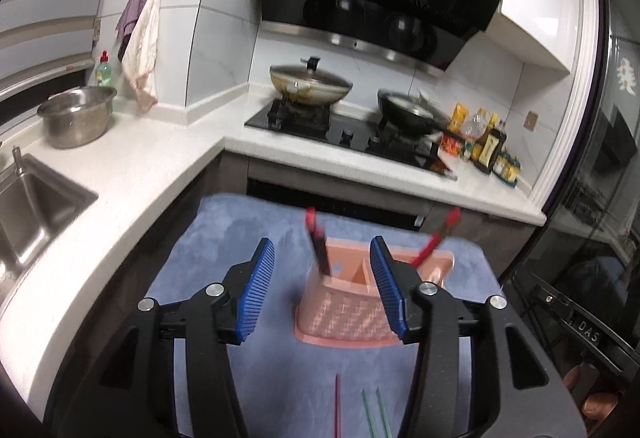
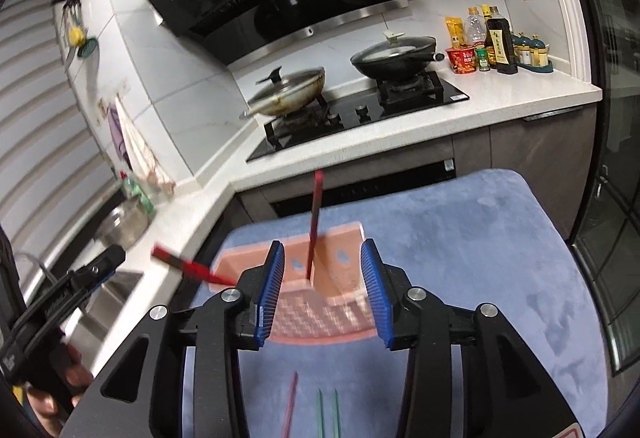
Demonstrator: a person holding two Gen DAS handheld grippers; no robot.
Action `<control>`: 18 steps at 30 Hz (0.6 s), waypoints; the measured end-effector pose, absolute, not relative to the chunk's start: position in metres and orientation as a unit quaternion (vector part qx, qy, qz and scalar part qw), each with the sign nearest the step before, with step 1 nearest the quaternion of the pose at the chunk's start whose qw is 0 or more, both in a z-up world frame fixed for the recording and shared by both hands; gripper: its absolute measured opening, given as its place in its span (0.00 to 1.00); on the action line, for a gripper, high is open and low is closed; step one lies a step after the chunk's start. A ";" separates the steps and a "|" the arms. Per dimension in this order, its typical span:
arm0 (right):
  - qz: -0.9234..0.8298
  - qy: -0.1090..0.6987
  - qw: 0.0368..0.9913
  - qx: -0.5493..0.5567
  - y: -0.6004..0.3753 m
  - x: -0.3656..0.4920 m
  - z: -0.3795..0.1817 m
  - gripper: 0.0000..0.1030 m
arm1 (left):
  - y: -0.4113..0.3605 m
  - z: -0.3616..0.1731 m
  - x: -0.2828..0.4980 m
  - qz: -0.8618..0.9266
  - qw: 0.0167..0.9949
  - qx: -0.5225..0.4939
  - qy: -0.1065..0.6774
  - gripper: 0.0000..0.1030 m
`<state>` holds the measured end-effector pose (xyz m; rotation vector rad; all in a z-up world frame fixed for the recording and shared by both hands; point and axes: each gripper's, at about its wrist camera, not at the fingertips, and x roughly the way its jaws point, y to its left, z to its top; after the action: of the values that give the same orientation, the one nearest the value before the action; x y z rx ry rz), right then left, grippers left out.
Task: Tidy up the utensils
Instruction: 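Move both tools back over the green chopsticks and red chopstick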
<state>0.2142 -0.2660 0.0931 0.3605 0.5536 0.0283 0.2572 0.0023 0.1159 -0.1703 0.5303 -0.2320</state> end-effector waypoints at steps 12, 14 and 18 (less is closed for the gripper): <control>-0.018 0.375 0.922 0.095 -0.235 0.116 0.000 0.42 | 0.004 0.018 0.180 -0.107 0.924 -0.049 0.364 0.55; -0.019 0.392 0.915 0.097 -0.231 0.104 -0.014 0.42 | 0.003 0.002 0.170 -0.107 0.917 -0.044 0.382 0.55; -0.023 0.417 0.904 0.091 -0.220 0.082 -0.038 0.42 | 0.002 -0.028 0.146 -0.107 0.902 -0.031 0.418 0.55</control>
<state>0.0815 -0.2197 -0.0379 0.1884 0.8619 -0.0472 0.1462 0.0023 -0.0280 -0.0649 0.8636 -0.2203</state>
